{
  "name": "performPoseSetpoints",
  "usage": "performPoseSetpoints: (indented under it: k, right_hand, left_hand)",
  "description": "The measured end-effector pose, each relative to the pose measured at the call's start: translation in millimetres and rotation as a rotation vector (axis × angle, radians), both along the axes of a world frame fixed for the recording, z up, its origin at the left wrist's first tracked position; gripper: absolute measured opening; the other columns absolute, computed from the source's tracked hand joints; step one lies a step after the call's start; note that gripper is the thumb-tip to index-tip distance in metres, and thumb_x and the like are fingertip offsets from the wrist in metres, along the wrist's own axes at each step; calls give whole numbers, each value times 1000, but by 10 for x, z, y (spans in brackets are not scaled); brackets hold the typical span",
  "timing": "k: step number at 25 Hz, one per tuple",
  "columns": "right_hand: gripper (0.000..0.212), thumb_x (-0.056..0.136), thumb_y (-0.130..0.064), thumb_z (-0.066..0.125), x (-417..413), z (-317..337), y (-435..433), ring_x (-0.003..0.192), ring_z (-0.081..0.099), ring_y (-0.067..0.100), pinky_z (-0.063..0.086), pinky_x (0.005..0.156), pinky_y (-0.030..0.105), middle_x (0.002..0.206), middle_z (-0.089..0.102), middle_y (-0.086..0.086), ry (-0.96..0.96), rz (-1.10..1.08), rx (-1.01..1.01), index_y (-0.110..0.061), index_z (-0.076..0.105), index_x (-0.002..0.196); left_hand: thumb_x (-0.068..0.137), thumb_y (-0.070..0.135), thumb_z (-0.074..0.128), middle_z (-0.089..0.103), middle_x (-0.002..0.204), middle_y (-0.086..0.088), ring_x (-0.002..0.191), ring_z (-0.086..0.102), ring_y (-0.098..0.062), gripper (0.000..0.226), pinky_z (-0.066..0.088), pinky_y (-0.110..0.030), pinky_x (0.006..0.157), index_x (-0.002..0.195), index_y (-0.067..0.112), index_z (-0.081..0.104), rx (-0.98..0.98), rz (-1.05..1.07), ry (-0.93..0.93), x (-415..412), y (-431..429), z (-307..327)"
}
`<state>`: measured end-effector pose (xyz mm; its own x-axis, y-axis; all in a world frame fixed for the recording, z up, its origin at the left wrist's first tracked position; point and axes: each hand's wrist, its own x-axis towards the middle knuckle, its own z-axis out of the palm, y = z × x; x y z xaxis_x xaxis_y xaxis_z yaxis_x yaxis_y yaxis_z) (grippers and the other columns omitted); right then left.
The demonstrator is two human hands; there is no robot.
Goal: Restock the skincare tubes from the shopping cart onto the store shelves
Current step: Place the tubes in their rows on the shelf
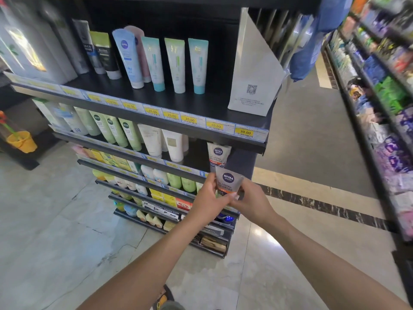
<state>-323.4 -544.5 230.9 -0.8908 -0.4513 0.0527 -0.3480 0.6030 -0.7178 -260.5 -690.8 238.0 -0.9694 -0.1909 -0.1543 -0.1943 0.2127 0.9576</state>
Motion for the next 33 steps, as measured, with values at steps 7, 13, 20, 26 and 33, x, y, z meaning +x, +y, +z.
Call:
performPoseSetpoints:
  k: [7,13,20,26,33]
  right_hand:
    - [52,86,-27,81,-315,63,219,110,46,0,52,91,22,128,54,-13,149,-135,3,-35,60,133]
    - [54,87,-23,80,-498,29,110,112,57,11,52,87,26,133,61,-6,-48,-270,-41,-27,56,135]
    - [55,89,-27,78,-608,-32,38,115,62,19,52,90,34,134,64,-1,-250,-339,-129,-24,52,137]
    - [26,98,-46,61,-295,-191,173,110,50,7,45,83,26,131,54,-7,-20,-382,39,-31,58,120]
    - [44,103,-59,35,-290,-401,146,137,41,17,42,108,48,149,48,-7,0,-202,238,-41,55,138]
  left_hand:
    - [101,34,52,2,173,2,160,-4,-19,79,12,-48,129,164,26,5,-916,-176,12,-135,-360,-225]
    - [100,30,52,-27,169,-2,156,-25,-25,96,1,-54,128,160,23,-24,-1206,-303,-264,-275,-569,-341]
    - [96,31,62,-34,166,2,153,-31,-23,111,3,-57,127,157,27,-30,-1200,-311,-319,-252,-591,-377]
    - [95,33,66,-37,164,0,152,-33,-25,116,6,-59,127,156,26,-32,-1203,-327,-342,-253,-598,-374]
    - [95,31,62,-37,165,0,152,-33,-26,113,8,-59,127,157,25,-32,-1194,-337,-346,-243,-573,-378]
